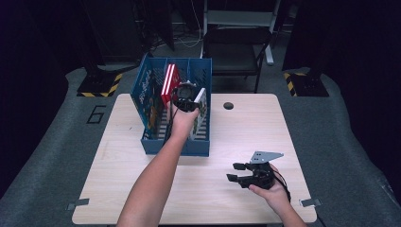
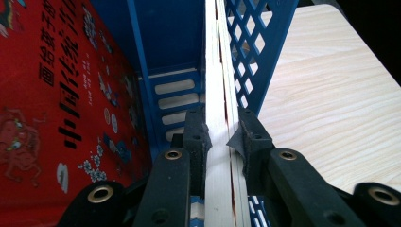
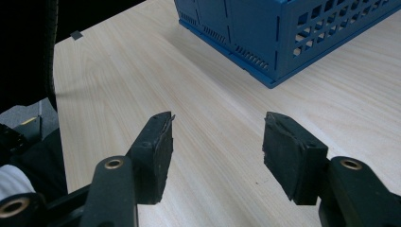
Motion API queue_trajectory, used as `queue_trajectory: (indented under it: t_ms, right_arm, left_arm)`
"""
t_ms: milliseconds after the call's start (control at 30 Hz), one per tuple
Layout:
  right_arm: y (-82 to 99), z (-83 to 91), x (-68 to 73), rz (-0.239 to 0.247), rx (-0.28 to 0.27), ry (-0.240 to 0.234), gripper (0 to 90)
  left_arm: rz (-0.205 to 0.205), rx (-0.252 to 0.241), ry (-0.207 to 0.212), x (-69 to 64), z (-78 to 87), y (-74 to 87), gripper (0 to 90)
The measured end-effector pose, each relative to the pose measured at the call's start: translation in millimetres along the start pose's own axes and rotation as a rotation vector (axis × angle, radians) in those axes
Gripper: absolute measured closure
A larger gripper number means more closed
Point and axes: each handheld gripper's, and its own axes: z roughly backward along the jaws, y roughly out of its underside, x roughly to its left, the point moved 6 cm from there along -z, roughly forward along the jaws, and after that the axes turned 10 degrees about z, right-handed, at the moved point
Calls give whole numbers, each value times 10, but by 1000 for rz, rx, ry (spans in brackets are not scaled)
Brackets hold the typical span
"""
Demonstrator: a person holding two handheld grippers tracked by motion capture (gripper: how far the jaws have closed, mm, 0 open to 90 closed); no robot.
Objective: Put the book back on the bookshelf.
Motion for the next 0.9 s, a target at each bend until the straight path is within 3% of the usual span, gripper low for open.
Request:
queue_trajectory:
  t_ms: [333, 900]
  right_arm:
    - [10, 7, -16, -7, 2, 7, 435]
    - [10, -2, -26, -15, -8, 1, 435]
  left_arm:
    - [-11, 5, -2, -53, -85, 60, 768]
    - [-1, 13, -27, -12, -191, 122, 768]
